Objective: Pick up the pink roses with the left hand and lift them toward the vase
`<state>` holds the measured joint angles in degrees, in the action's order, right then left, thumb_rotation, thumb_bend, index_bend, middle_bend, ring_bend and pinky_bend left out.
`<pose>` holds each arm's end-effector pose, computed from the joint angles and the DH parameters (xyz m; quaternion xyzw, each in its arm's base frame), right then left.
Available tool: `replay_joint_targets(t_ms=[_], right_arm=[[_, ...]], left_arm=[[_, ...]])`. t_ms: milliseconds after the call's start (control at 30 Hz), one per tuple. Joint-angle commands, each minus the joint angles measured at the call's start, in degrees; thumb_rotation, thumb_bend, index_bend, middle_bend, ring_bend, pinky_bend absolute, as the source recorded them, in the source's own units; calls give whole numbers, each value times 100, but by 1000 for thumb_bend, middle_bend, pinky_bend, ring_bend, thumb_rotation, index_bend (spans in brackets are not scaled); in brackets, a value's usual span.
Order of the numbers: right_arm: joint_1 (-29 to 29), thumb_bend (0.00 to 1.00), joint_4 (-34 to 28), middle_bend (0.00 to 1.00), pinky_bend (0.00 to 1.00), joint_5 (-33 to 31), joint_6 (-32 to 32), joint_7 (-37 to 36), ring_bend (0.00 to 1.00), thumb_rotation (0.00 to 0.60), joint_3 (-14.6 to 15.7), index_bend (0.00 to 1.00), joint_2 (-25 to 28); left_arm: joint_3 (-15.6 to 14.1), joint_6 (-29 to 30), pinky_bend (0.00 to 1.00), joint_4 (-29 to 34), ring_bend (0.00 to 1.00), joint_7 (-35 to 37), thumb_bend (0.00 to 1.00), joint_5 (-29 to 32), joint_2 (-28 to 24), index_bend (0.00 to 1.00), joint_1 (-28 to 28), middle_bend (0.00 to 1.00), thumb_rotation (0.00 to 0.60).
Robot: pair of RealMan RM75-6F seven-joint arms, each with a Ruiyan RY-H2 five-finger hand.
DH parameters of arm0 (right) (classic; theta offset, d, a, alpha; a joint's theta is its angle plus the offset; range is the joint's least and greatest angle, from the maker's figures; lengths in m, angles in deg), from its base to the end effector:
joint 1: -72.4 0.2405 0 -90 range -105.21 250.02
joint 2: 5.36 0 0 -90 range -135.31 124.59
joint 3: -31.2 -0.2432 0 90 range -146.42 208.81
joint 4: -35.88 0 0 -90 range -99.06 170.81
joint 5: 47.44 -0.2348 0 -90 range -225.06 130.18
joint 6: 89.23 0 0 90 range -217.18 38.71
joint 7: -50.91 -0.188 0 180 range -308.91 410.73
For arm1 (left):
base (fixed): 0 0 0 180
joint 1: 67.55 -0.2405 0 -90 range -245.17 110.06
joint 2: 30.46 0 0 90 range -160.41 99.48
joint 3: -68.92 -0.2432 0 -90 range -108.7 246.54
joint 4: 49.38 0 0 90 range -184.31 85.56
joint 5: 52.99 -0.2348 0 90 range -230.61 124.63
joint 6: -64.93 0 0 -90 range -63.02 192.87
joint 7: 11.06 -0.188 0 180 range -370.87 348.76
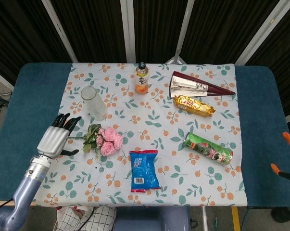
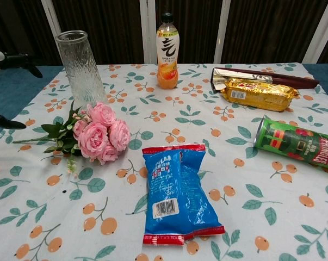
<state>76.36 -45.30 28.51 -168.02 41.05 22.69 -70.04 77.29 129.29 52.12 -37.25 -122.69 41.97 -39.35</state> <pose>-0.3808 -0.2425 0.1716 0.5161 -0.4277 0.3636 0.6470 -0.1818 0.3291 0.0311 -0.7183 -0.3486 -0.3434 0.4946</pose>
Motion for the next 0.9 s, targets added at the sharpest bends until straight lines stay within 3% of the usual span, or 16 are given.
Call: replay_joint_targets(t_ms=[33,267,500,700,900], right_arm=[[-4,239,-5,45,79,-14,-3,10,125,600,-2,140,4],[-26,240,-20,45,79,-26,-40,-71,125,600,-15,139,7],[-32,240,2,45,79,-68,-10,-131,125,600,-22,140,3],[-41,239,1,45,79,-87,-32,-206,125,600,-50,139,5],[-57,239,37,45,79,-89,-64,-314,124,600,-70,140,-7]], left_arm=[[278,-463,0,-60,0,-800,104,924,352,71,540,152,600],[204,-810,0,-686,0,-1520,104,1949,1121,70,1125,154,600],[94,-1106,0,-1701,0,-1346,109,2024,1966,94,1446,171,600],[88,-1053,0,-2338,10,-871,231,1492,2506,228,1561,356,600],[74,-729,15,-2553,125,-553,344,984,2644,407,1528,540,600]])
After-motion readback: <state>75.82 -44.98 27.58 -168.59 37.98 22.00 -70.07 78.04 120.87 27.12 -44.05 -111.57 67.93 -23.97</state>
